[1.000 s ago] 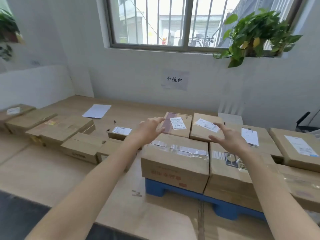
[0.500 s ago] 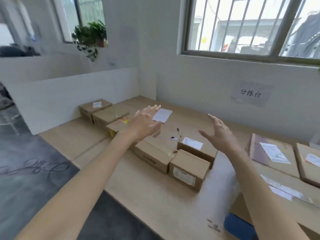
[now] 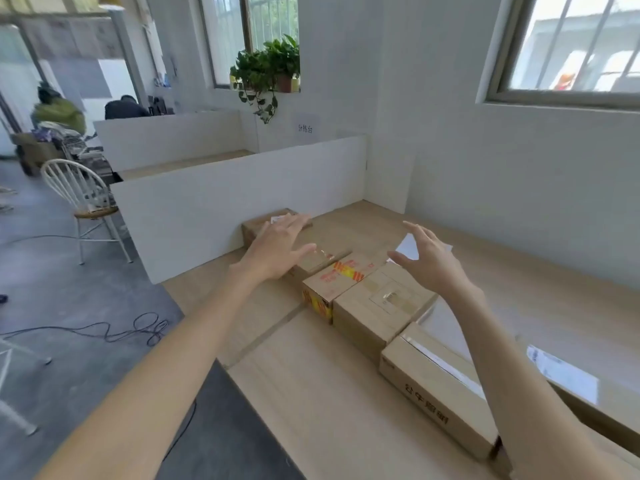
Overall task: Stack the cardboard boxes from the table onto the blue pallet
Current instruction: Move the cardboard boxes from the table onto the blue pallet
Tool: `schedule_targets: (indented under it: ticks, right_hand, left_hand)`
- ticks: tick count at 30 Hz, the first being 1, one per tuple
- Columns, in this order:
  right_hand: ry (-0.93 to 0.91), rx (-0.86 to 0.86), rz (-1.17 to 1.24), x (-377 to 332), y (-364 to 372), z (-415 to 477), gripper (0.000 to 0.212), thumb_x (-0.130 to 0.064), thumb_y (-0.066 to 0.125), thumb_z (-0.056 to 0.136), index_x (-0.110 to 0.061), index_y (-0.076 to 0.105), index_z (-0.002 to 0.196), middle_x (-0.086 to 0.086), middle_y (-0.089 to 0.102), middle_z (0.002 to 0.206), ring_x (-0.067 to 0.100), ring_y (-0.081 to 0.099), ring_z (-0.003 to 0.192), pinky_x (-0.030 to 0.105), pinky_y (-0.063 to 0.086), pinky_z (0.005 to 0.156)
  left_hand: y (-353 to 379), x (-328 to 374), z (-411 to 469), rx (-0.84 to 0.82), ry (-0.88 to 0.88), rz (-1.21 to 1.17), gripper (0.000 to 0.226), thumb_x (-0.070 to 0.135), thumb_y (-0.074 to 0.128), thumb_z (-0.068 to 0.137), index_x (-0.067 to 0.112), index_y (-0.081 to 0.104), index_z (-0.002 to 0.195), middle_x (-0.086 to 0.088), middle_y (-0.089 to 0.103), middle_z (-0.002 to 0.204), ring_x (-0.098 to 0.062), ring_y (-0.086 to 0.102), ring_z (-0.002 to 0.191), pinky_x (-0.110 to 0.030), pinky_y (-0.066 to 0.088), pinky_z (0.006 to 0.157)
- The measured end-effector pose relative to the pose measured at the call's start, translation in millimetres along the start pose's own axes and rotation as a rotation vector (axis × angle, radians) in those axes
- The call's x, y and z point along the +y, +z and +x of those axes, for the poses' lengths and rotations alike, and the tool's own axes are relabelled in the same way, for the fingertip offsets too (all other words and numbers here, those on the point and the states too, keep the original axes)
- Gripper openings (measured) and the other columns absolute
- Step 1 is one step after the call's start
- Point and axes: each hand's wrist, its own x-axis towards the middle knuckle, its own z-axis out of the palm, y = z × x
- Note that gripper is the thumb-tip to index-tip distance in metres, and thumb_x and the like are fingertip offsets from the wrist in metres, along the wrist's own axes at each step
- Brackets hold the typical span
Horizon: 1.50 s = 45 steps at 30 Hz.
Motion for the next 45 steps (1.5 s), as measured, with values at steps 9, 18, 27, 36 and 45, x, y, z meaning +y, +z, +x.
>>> schedule_targets:
  ticks: [9,18,27,36,45]
  right_hand:
    - [-0.041,-0.067,0.003,-83,100,160,0.073,-0.052,0.054,0.092,-0.028,0.02,0.152,-0.001,0.022,0.159,0.023,0.036,0.138,0.047,0.044,0.102]
    - [0.04,-0.04,0.004,-147,228,301,0.072,-0.048,0.055,0.093,-0.027,0.02,0.152,0.0,0.016,0.16,0.021,0.028,0.143,0.043,0.035,0.105]
    - [0.312,-0.101,-0.001,-186,374,406,0.08,-0.052,0.06,0.086,-0.032,0.016,0.151,0.007,0.018,0.159,0.026,0.03,0.142,0.042,0.038,0.103]
    - [0.486,-0.261,-0.107,-178,478,441,0.098,-0.062,0.064,0.079,-0.026,0.009,0.152,0.016,0.014,0.159,0.03,0.005,0.149,0.046,0.018,0.117]
    - [0.532,-0.238,-0.179,-170,514,450,0.113,-0.064,0.067,0.075,-0.03,-0.008,0.153,0.021,-0.006,0.16,0.032,-0.016,0.147,0.046,-0.001,0.118]
  left_hand:
    - [15,-165,115,-0.009,-0.047,-0.059,0.063,0.042,0.052,0.094,0.022,0.028,0.149,-0.001,0.034,0.153,-0.02,0.028,0.142,-0.04,0.021,0.116]
    - [58,-334,247,-0.106,0.023,-0.033,0.063,0.036,0.051,0.096,0.017,0.025,0.15,-0.003,0.03,0.155,-0.02,0.025,0.143,-0.04,0.021,0.117]
    - [135,-474,348,-0.409,-0.005,0.016,0.079,0.039,0.063,0.088,0.017,0.021,0.15,-0.007,0.029,0.152,-0.027,0.032,0.136,-0.042,0.037,0.104]
    - [221,-537,387,-0.61,0.023,-0.003,0.1,0.04,0.075,0.076,0.019,0.012,0.15,-0.009,0.032,0.147,-0.029,0.036,0.132,-0.045,0.042,0.1]
    - [256,-558,410,-0.652,0.06,-0.135,0.125,0.032,0.085,0.065,0.023,-0.003,0.153,-0.008,0.029,0.151,-0.027,0.034,0.136,-0.044,0.036,0.108]
